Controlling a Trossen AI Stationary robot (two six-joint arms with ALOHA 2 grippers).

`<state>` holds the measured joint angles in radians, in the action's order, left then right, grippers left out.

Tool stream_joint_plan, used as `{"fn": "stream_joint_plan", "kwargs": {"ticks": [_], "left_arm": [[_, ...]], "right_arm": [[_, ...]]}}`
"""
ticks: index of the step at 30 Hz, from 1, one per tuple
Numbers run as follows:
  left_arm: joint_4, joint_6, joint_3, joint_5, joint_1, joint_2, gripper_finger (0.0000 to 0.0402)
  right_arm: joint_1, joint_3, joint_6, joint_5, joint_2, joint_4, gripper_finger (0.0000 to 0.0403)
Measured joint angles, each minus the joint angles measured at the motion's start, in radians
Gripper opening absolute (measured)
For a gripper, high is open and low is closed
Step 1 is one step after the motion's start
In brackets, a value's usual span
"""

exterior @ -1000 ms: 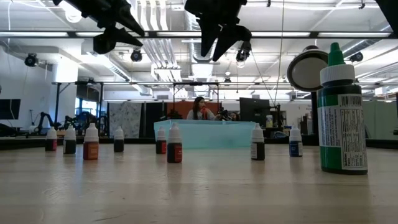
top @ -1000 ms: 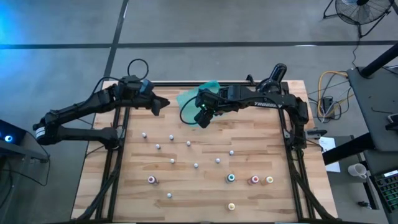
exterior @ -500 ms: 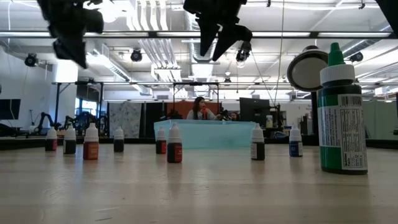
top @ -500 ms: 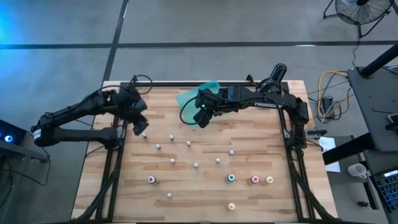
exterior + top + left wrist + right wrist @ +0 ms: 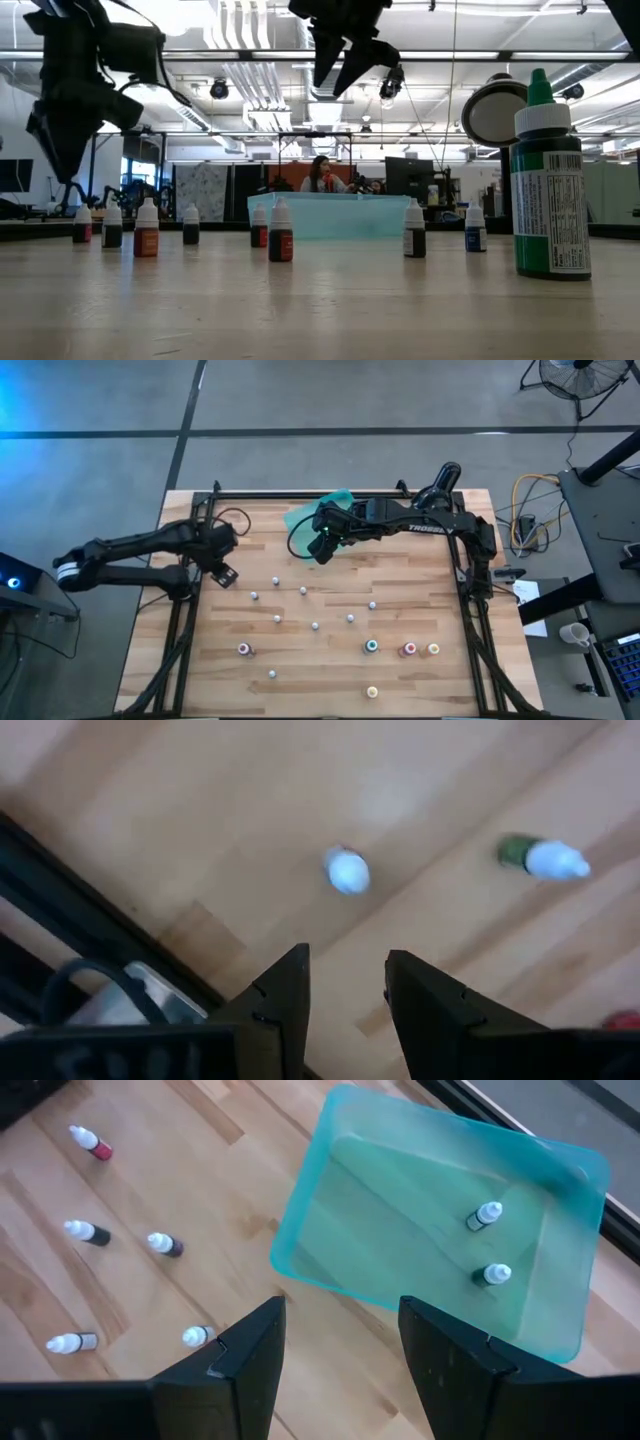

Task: Pick & Place food coloring
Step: Put the green small food coloring into the green bin

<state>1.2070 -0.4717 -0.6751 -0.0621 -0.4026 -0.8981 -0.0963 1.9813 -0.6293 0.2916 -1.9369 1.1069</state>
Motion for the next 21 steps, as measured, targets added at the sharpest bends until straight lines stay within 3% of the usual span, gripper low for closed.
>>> {"fn": "stream_joint_plan", "kwargs": {"ticks": [6, 21], "left_arm": [[-0.040, 0.007, 0.011, 0.120, -0.001, 0.035, 0.0106], [-0.125, -0.050, 0.043, 0.071, 0.000, -0.025, 0.0106]], "right_arm": [[-0.002, -0.004, 0.000, 0.020, 0.000, 0.006, 0.0190], [-0.003, -0.009, 0.000, 0.027, 0.000, 0.006, 0.0190]]}}
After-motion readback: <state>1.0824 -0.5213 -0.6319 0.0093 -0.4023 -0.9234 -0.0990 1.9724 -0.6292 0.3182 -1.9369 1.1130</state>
